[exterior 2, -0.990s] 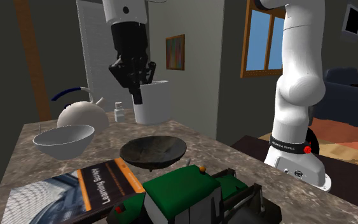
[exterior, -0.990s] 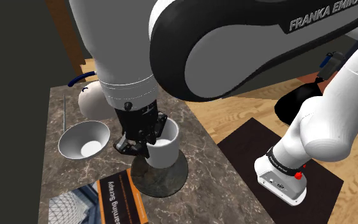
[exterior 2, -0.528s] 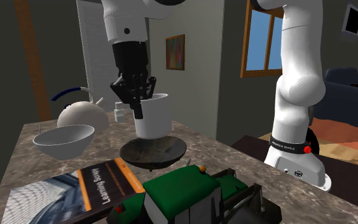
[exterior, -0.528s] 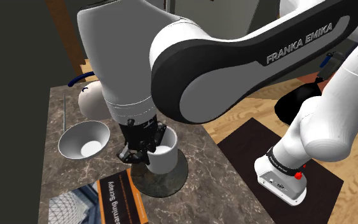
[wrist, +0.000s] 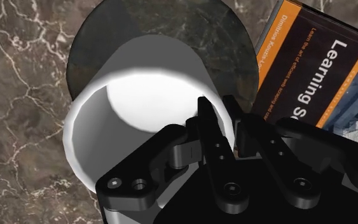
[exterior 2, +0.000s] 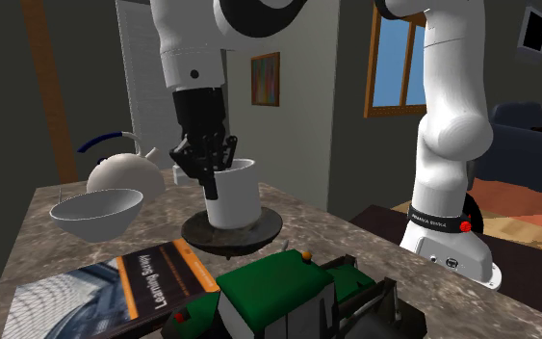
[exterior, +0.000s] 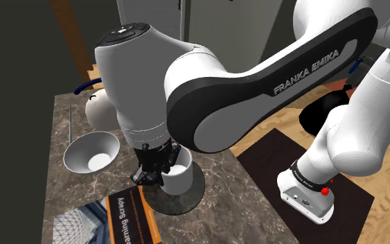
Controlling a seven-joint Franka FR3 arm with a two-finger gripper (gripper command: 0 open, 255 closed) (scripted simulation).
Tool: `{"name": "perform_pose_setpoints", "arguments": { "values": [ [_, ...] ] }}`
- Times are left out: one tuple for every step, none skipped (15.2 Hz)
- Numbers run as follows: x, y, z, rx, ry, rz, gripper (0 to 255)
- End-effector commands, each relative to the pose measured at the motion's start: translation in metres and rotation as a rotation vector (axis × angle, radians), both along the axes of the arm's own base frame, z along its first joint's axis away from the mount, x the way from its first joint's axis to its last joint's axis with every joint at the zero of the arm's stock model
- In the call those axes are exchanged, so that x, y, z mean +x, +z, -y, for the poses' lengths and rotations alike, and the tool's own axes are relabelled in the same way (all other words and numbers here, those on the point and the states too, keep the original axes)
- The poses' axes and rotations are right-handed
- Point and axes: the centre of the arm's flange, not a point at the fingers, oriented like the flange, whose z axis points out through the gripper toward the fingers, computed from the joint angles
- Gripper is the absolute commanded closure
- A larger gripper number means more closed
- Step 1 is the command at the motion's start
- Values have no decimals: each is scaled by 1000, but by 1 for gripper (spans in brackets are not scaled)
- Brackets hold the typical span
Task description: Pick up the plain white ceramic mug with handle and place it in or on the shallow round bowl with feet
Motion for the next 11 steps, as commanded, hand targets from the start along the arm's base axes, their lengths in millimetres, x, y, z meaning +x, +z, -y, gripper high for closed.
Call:
{"name": "perform_pose_setpoints", "arguments": {
  "values": [
    [0, -1, 0, 1, 0, 0, 255],
    [0, -1, 0, 1, 0, 0, 255],
    [0, -1, 0, 1, 0, 0, 255],
    [0, -1, 0, 1, 0, 0, 255],
    [0, -1, 0, 1, 0, 0, 255],
    [0, -1, 0, 1, 0, 0, 255],
    [0, -1, 0, 1, 0, 0, 0],
    [0, -1, 0, 1, 0, 0, 0],
    [0, -1, 0, 1, 0, 0, 0],
    [0, -1, 0, 1, 0, 0, 0],
    [0, -1, 0, 1, 0, 0, 0]
  ]
}}
